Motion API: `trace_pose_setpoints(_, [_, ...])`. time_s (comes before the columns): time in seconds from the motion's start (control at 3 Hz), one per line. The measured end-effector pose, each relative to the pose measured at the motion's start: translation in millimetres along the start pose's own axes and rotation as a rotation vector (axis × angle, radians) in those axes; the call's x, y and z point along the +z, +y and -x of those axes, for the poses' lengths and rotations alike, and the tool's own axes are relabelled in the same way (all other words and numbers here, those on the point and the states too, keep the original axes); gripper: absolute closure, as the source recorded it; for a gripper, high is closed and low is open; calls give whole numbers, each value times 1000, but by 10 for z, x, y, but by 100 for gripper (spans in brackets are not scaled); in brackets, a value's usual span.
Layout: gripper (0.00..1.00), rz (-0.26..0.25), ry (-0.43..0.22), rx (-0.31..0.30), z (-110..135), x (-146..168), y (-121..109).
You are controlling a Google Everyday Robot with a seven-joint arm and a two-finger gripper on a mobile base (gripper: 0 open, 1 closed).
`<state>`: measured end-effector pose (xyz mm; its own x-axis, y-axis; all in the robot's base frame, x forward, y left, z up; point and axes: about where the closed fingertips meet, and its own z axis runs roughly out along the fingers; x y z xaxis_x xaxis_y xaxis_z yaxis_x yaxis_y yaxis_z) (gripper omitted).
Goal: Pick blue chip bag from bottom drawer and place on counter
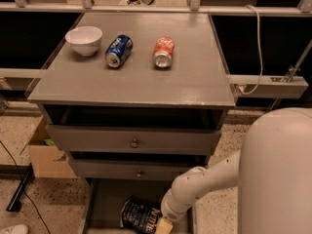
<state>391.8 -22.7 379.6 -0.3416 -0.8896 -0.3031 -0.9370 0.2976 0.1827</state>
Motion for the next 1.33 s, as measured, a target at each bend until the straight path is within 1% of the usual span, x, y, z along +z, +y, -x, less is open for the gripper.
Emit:
trace_pose_setpoints(0.33, [0,1,3,12,-9,103,-35])
trace_pose_setpoints(0.67, [0,-46,-20,50,46,434,-409])
trace_pose_setpoints(1.0, [0,-39,-24,53,37,474,-395])
trace_pose_setpoints(1.33, [0,-28,-35,68,1,745,-431])
